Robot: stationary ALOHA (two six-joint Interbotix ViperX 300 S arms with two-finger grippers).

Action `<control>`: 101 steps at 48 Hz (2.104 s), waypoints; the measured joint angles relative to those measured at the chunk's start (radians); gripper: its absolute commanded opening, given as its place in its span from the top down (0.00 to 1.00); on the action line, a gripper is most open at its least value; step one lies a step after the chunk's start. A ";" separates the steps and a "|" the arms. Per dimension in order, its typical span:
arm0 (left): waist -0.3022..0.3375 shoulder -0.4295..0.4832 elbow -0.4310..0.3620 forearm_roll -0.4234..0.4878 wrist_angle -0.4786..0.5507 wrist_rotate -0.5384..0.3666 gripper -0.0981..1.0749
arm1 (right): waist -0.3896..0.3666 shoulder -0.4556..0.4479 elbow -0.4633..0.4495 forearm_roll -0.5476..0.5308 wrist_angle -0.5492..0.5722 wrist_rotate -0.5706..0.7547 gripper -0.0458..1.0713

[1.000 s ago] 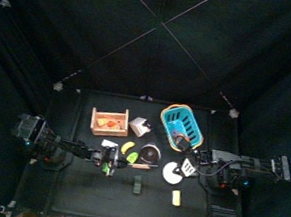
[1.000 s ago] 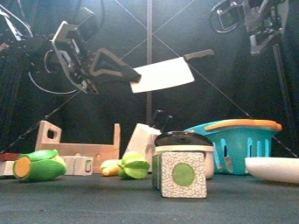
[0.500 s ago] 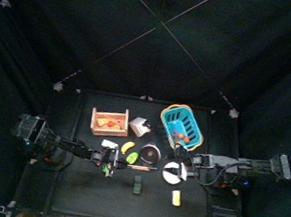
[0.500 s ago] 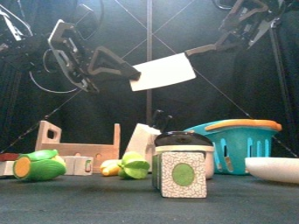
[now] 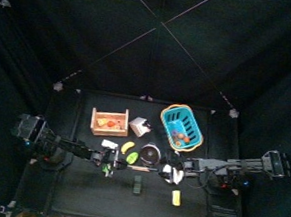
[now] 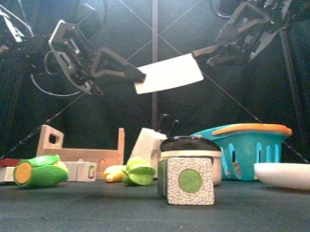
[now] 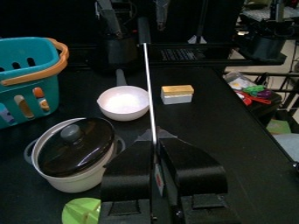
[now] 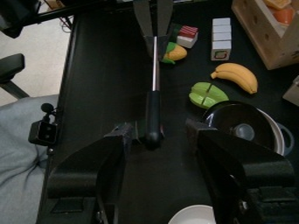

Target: Regrasp cleaver

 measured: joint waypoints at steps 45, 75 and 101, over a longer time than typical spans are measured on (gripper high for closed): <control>0.003 0.006 0.000 0.003 0.002 0.002 0.56 | -0.009 0.034 0.012 0.014 -0.002 0.003 0.54; -0.014 0.132 -0.009 -0.026 -0.121 0.002 0.56 | 0.006 0.109 0.035 0.018 -0.023 0.003 0.54; -0.133 0.101 0.003 -0.267 -0.158 0.221 0.55 | 0.020 0.160 0.035 -0.061 -0.083 0.003 0.53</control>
